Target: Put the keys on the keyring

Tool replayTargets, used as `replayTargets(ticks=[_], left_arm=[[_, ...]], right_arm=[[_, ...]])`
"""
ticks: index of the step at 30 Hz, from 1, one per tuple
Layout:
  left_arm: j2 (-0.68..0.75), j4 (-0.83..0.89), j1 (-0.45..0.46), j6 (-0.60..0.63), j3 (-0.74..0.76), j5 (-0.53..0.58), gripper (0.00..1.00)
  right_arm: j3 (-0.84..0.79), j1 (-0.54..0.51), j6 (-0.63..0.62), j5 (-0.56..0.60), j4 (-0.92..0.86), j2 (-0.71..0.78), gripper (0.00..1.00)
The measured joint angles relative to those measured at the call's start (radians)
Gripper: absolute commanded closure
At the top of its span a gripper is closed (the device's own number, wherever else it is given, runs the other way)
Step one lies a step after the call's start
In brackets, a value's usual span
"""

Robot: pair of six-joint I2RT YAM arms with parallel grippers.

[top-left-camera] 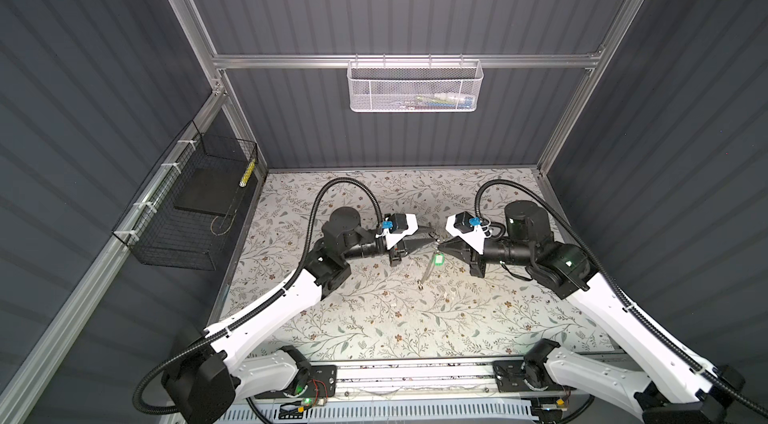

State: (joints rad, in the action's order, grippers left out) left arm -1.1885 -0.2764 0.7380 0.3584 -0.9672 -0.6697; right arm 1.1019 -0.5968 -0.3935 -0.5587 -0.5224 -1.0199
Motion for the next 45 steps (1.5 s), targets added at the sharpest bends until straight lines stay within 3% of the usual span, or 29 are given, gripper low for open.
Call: replayTargets(ticks=[7,14,38,45], left_arm=[[-0.002,0.287,0.001,0.255,-0.105,0.021,0.76],[-0.039,0.434,0.022,0.367,-0.146,0.023,0.79],[-0.1,0.525,0.073,0.443,-0.193,0.087,0.81],[-0.106,0.528,0.079,0.444,-0.2,0.087,0.86]], right_arm=[[0.039,0.0,-0.016,0.014,-0.113,-0.034,1.0],[0.065,0.0,-0.024,0.016,-0.158,-0.059,1.0],[0.077,0.0,-0.031,-0.013,-0.182,-0.086,1.0],[0.077,0.0,-0.031,-0.015,-0.182,-0.093,1.0]])
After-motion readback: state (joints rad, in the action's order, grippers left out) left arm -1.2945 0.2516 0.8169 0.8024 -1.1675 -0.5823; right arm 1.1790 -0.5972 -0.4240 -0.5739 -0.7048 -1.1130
